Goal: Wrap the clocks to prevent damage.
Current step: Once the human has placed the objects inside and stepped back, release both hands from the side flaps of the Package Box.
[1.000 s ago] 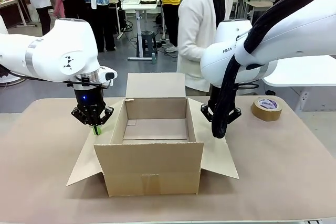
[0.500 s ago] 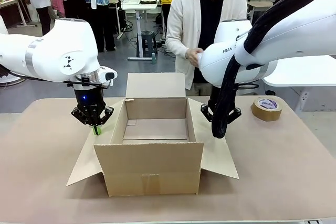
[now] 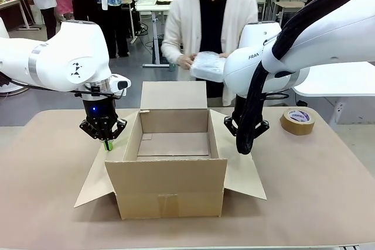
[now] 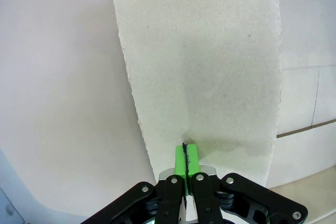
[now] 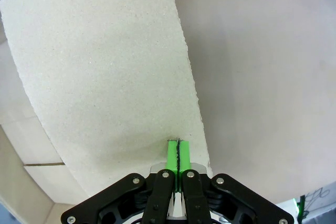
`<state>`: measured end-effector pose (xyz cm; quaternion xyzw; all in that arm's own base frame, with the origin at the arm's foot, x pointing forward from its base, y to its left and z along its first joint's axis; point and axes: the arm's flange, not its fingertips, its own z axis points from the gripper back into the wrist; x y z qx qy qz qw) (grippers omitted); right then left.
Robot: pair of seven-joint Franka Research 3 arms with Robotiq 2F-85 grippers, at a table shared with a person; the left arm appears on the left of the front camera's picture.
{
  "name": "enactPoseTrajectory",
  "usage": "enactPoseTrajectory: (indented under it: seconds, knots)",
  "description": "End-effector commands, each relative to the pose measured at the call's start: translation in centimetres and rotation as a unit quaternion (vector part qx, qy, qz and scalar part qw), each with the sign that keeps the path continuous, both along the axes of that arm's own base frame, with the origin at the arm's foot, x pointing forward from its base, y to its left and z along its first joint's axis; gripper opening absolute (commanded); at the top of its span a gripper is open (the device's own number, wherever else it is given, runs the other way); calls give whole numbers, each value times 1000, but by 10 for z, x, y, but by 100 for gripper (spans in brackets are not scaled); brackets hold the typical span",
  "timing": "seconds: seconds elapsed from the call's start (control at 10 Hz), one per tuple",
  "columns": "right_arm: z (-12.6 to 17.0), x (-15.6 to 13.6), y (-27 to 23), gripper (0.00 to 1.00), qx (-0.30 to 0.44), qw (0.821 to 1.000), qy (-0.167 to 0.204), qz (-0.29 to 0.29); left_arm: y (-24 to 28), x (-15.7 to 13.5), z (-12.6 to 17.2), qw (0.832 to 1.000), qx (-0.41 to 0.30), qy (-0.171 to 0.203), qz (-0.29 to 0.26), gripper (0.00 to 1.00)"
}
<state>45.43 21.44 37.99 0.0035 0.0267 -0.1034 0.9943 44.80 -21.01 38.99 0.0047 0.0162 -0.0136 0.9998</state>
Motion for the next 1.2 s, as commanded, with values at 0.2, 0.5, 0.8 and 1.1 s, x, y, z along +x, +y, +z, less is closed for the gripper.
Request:
enactPoseTrajectory:
  seconds: [0.2,0.5,0.8,1.1]
  knots:
    - [0,0,1,1,0,1000,-1,0,-1,0,-1,1000,1,1,-1,0]
    - [0,0,1,1,0,1000,-1,0,-1,0,-1,1000,1,1,-1,0]
    - [0,0,1,1,0,1000,-1,0,-1,0,-1,1000,1,1,-1,0]
    - [0,0,1,1,0,1000,-1,0,-1,0,-1,1000,1,1,-1,0]
